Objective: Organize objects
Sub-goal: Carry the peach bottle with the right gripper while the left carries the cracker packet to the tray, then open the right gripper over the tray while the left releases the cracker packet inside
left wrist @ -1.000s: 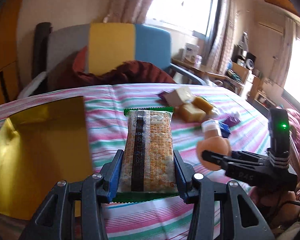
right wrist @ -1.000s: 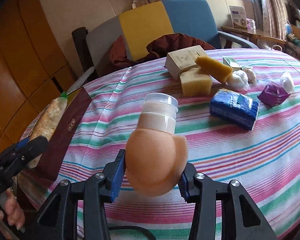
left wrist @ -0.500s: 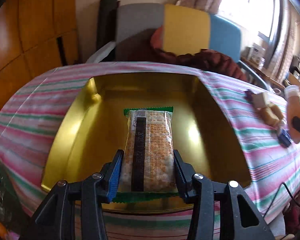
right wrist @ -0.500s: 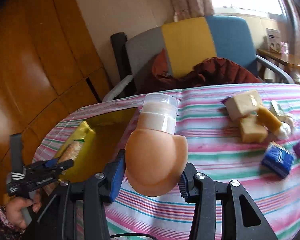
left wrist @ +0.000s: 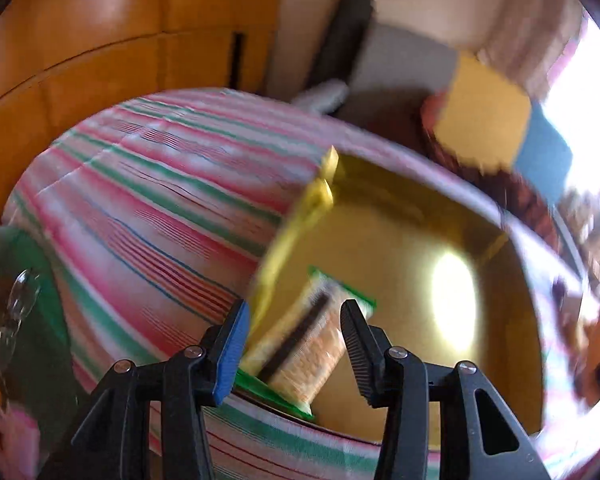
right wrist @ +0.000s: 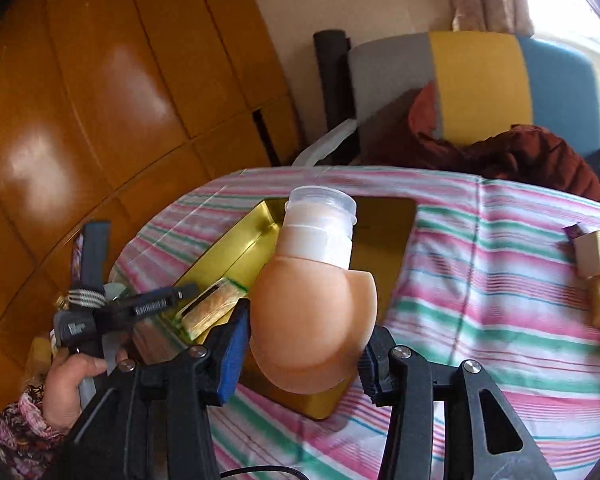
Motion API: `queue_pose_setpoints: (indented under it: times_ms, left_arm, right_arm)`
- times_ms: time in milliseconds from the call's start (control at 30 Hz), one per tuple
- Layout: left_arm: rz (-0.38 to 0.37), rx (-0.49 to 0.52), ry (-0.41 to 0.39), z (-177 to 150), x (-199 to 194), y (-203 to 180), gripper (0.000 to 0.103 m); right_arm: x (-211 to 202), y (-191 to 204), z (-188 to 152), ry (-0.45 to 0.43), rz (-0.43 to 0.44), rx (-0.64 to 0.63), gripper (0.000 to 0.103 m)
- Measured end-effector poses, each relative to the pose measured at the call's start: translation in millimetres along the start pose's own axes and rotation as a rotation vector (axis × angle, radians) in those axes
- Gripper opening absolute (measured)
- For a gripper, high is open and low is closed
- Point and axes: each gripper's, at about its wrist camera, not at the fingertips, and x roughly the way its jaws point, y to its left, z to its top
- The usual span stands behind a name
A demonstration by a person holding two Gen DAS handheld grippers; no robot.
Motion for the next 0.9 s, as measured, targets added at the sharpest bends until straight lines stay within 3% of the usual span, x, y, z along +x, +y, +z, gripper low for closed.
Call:
queue_pose_setpoints:
  times_ms: [100,233,600,633,667,767,900]
  left_arm:
    - [-0.015,-0.102,-0.086,2.7,-17.9,12.4,0.048]
    - [-0.019,-0.159,-0.154,1.7,-31.8,12.9,0.049]
    - [-0.03,-0.137,-0.19,-0.5,-44.8,0.7,0.049]
    - [-0.029,-0.135,-0.186,-0.5,-44.4,0.4,0.049]
    - [-0.028,-0.134,-0.181,-0.9,-43.8,0.5,0.049]
    - [-0.031,-0.145,-0.175,-1.3,-42.4,1.6,0.049]
    - [-0.031,-0.156,-0.172,-4.1,-42.1,1.8,0.049]
  right_arm:
    - [22.7,8.5,-0.7,0.062,0.037,0.005,0.048]
    - [56.1,12.7,-2.6,0.15,0.085,0.032,0.049]
    - [139.0,28.0,-4.0,0.294,0.166,0.114,0.052]
    - [143.8,28.8,-5.1,0.306,0.171,0.125,0.054]
    - [147.6,29.7,-7.0,0.316,0.173,0.136,0.064]
    - [144.8,29.9,-10.4,0.301,0.176,0.148,0.078]
    - [123.4,28.5,-8.1,0.224,0.132,0.097,0.079]
